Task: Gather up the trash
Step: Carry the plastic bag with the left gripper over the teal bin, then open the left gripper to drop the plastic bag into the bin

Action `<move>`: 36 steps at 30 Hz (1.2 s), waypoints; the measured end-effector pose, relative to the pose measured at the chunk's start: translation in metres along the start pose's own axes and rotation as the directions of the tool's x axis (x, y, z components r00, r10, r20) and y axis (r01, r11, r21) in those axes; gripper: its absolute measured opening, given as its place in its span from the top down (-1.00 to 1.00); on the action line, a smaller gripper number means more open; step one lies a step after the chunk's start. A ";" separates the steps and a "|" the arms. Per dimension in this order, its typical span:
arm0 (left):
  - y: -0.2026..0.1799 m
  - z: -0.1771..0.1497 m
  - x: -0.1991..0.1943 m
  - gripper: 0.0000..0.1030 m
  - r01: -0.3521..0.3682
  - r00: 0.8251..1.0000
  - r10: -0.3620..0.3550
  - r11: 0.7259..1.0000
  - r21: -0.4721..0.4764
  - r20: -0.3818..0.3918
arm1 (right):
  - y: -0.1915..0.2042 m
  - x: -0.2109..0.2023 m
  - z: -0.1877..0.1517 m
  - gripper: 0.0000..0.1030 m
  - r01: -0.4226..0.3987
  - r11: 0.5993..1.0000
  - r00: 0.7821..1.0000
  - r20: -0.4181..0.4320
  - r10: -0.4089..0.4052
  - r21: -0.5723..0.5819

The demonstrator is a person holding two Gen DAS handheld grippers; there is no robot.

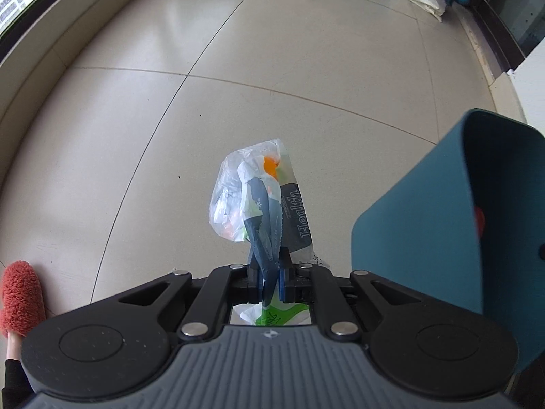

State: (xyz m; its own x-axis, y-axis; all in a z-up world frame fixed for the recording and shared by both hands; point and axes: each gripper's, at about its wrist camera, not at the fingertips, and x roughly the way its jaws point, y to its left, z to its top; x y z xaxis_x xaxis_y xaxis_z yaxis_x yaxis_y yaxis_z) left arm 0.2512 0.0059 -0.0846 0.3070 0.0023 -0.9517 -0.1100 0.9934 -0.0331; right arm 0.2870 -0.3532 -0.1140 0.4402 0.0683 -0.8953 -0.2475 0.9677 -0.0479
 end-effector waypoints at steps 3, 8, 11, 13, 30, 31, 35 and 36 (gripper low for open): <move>-0.021 -0.006 -0.047 0.86 0.022 0.999 -0.026 0.997 0.069 0.046 | 0.000 -0.001 -0.001 0.93 0.000 1.000 1.000 0.003 0.000 0.004; -0.059 -0.015 -0.094 0.86 0.088 0.991 -0.103 0.982 0.170 0.084 | 0.001 -0.001 0.001 0.93 0.008 1.000 1.000 0.003 -0.008 0.006; -0.079 -0.007 -0.102 0.85 0.125 0.985 -0.148 0.966 0.226 0.087 | 0.001 0.001 0.004 0.93 0.007 1.000 1.000 0.003 -0.007 0.010; -0.102 -0.009 -0.107 0.85 0.144 0.982 -0.172 0.953 0.268 0.083 | 0.001 0.002 0.003 0.93 0.006 1.000 1.000 0.004 -0.006 0.007; -0.229 -0.025 0.016 0.85 0.124 0.992 -0.107 0.902 0.414 -0.064 | -0.004 -0.001 -0.001 0.93 -0.017 1.000 1.000 0.017 0.017 0.002; -0.231 -0.024 0.022 0.85 0.123 0.992 -0.101 0.903 0.412 -0.076 | -0.004 -0.001 -0.001 0.93 -0.018 1.000 1.000 0.017 0.018 0.005; -0.238 -0.024 0.039 0.84 0.112 0.993 -0.089 0.902 0.418 -0.072 | -0.002 -0.001 -0.002 0.93 -0.020 1.000 1.000 0.017 0.019 0.003; -0.240 -0.024 0.042 0.84 0.111 0.993 -0.089 0.900 0.421 -0.071 | -0.002 -0.001 -0.002 0.93 -0.020 1.000 1.000 0.017 0.020 0.003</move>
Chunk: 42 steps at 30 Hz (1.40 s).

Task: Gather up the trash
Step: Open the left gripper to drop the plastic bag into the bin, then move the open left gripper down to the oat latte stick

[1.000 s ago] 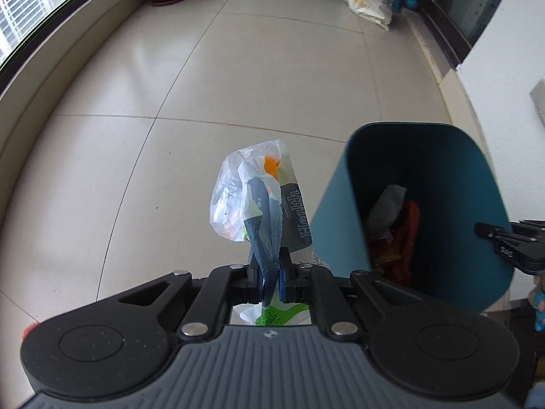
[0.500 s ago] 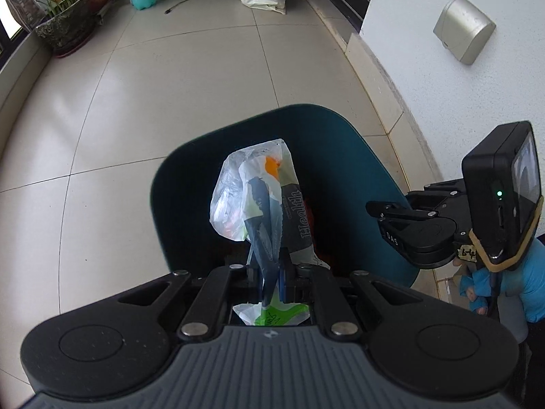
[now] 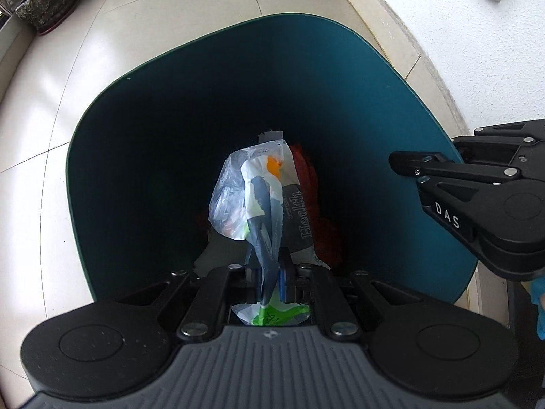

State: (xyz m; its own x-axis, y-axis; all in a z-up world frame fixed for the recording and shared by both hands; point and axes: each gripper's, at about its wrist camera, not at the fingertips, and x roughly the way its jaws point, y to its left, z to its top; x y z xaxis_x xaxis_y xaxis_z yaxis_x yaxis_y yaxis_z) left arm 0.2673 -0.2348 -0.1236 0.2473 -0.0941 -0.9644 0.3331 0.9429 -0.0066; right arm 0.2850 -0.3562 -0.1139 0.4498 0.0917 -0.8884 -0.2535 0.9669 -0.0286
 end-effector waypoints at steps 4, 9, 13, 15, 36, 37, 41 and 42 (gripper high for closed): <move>0.008 -0.001 0.003 0.78 0.021 1.000 -0.021 1.000 -0.012 -0.005 | 0.003 0.000 0.002 0.93 0.004 1.000 1.000 -0.004 -0.004 -0.004; 0.016 -0.008 -0.003 0.67 0.036 0.999 -0.036 0.999 -0.022 0.005 | 0.010 0.000 0.003 0.93 0.019 0.999 1.000 -0.008 -0.019 -0.026; 0.020 -0.010 -0.010 0.66 0.057 0.998 -0.056 0.998 -0.029 0.022 | 0.010 0.000 0.003 0.93 0.019 1.000 1.000 -0.009 -0.019 -0.025; 0.020 -0.010 -0.012 0.62 0.060 0.998 -0.059 0.998 -0.029 0.021 | 0.010 0.000 0.003 0.93 0.019 0.999 1.000 -0.009 -0.019 -0.026; 0.110 -0.085 -0.105 -0.32 0.082 0.984 -0.062 0.990 -0.117 0.165 | 0.012 0.006 0.005 0.91 0.035 0.997 0.998 -0.040 -0.038 -0.063; 0.121 -0.091 -0.104 -0.32 0.065 0.985 -0.043 0.989 -0.135 0.166 | 0.013 0.006 0.006 0.91 0.035 0.996 0.998 -0.047 -0.039 -0.080; 0.170 -0.122 -0.090 -0.32 -0.003 0.992 0.031 0.976 -0.219 0.122 | 0.020 0.007 0.008 0.87 0.036 0.985 0.996 -0.080 -0.050 -0.167; 0.180 -0.130 -0.087 -0.32 -0.024 0.993 0.051 0.970 -0.240 0.105 | 0.022 0.008 0.008 0.86 0.035 0.981 0.995 -0.089 -0.053 -0.189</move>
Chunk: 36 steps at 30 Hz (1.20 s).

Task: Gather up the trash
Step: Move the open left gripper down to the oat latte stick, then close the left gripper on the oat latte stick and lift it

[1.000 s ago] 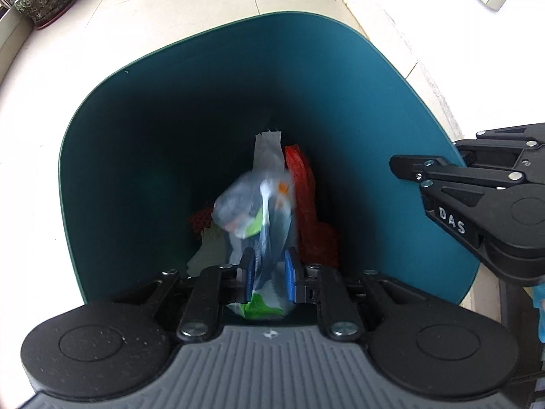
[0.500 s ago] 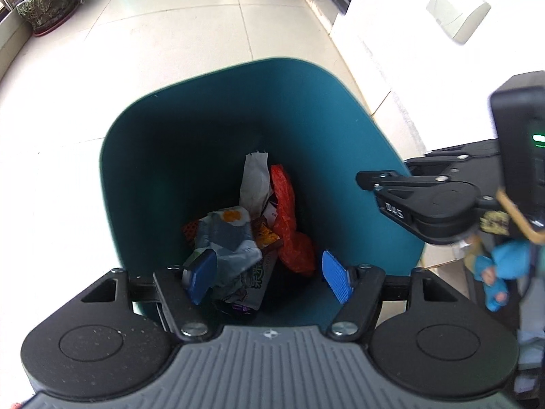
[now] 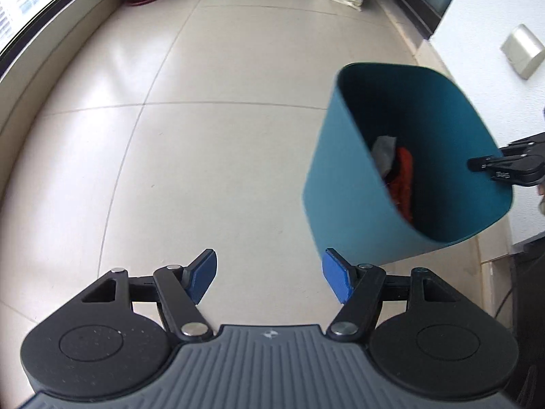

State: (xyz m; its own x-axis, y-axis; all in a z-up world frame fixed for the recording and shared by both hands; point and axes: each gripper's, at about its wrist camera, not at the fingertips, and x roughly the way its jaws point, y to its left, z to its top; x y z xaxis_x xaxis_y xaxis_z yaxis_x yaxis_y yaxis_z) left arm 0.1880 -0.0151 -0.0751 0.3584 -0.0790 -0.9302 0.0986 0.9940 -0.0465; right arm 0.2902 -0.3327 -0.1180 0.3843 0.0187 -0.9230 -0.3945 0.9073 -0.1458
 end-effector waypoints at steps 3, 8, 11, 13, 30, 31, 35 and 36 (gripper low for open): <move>0.032 -0.018 0.015 -0.32 -0.064 0.997 0.061 0.996 -0.058 -0.048 | 0.006 0.002 0.003 0.83 0.009 0.998 1.000 -0.027 -0.011 -0.066; 0.069 -0.042 0.057 -0.32 -0.123 0.987 0.110 0.985 -0.116 -0.118 | 0.011 0.004 0.007 0.81 0.022 0.995 0.998 -0.053 -0.028 -0.099; 0.086 -0.055 0.086 -0.32 -0.136 0.980 0.111 0.979 -0.151 -0.165 | 0.010 0.005 0.007 0.81 0.019 0.994 0.998 -0.056 -0.025 -0.106; 0.098 -0.064 0.102 -0.32 -0.131 0.976 0.094 0.973 -0.190 -0.194 | 0.007 0.005 0.007 0.81 0.007 0.993 0.998 -0.068 -0.014 -0.114; 0.155 -0.107 0.213 -0.32 -0.114 0.946 -0.025 0.907 -0.405 -0.322 | 0.008 0.007 0.012 0.80 -0.010 0.988 0.995 -0.100 -0.006 -0.153; 0.151 -0.103 0.217 -0.32 -0.115 0.945 -0.026 0.907 -0.404 -0.327 | 0.008 0.007 0.012 0.80 -0.010 0.988 0.995 -0.099 -0.006 -0.151; 0.145 -0.101 0.237 -0.32 -0.146 0.935 -0.008 0.902 -0.407 -0.354 | 0.008 0.007 0.012 0.79 -0.004 0.990 0.995 -0.095 -0.009 -0.140; 0.144 -0.101 0.240 -0.32 -0.154 0.935 0.000 0.899 -0.409 -0.354 | 0.008 0.007 0.012 0.80 -0.005 0.991 0.996 -0.093 -0.008 -0.137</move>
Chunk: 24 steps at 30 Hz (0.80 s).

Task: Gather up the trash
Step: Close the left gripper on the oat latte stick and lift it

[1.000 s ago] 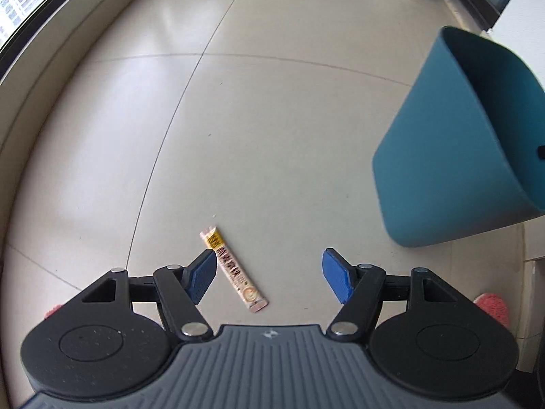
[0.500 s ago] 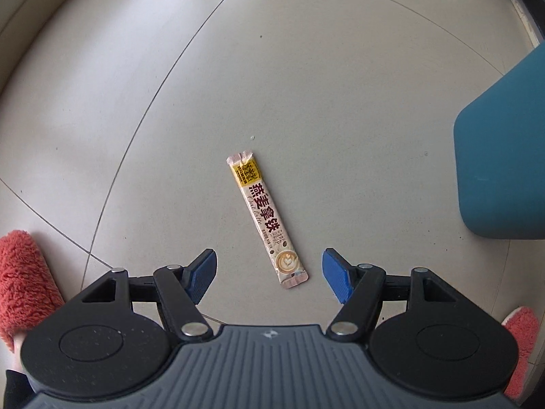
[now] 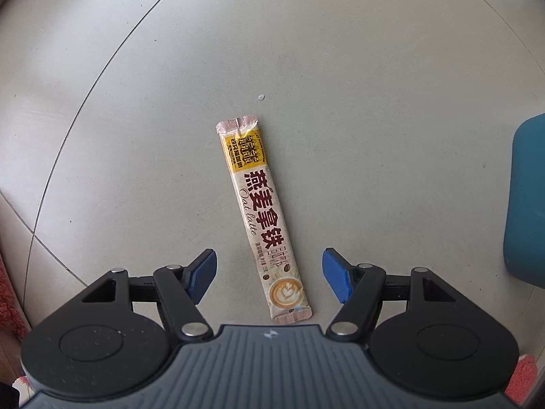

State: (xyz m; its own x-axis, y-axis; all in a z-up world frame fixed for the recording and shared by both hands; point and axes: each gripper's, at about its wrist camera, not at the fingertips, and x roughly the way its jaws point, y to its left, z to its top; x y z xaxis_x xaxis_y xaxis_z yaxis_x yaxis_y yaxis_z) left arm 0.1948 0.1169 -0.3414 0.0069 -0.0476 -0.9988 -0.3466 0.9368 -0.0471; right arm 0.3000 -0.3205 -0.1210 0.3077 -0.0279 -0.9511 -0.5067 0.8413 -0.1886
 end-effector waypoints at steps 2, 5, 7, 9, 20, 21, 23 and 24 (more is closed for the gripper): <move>-0.001 0.001 0.004 -0.32 -0.007 1.000 0.007 1.000 -0.020 -0.002 | 0.000 0.000 -0.001 0.80 -0.002 1.000 1.000 0.003 0.002 0.002; 0.001 0.001 0.010 -0.24 -0.017 1.000 0.016 0.998 -0.058 -0.022 | -0.002 0.000 -0.001 0.80 -0.008 1.000 1.000 0.001 0.008 0.011; 0.001 0.000 0.010 -0.06 -0.030 0.999 0.029 0.997 -0.073 -0.014 | -0.002 -0.001 -0.001 0.80 -0.007 1.000 1.000 0.001 0.007 0.011; 0.000 0.001 0.007 0.22 -0.039 0.999 0.039 0.997 -0.068 0.000 | -0.002 -0.001 -0.001 0.80 -0.005 1.000 1.000 0.002 0.005 0.012; -0.005 -0.007 -0.009 0.57 -0.087 0.996 0.088 0.995 -0.058 0.016 | -0.002 -0.002 0.000 0.80 0.002 1.000 1.000 0.009 -0.003 0.020; -0.006 -0.008 -0.014 0.57 -0.091 0.995 0.092 0.994 -0.053 0.022 | -0.001 -0.002 -0.001 0.80 0.002 1.000 1.000 0.010 -0.003 0.023; -0.011 -0.010 -0.025 0.57 -0.102 0.994 0.104 0.994 -0.040 0.035 | -0.001 -0.002 -0.001 0.81 0.003 1.000 1.000 0.014 -0.003 0.029; -0.012 -0.010 -0.030 0.57 -0.098 0.994 0.100 0.994 -0.037 0.035 | -0.001 -0.003 -0.001 0.81 0.005 1.000 1.000 0.017 -0.005 0.031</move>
State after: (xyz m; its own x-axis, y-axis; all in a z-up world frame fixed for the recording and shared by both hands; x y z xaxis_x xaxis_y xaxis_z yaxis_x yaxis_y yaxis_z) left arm 0.1895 0.1034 -0.3107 0.0054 0.0581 -0.9983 -0.3802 0.9235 0.0517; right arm 0.2987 -0.3215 -0.1186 0.3237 -0.0233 -0.9459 -0.4802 0.8573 -0.1855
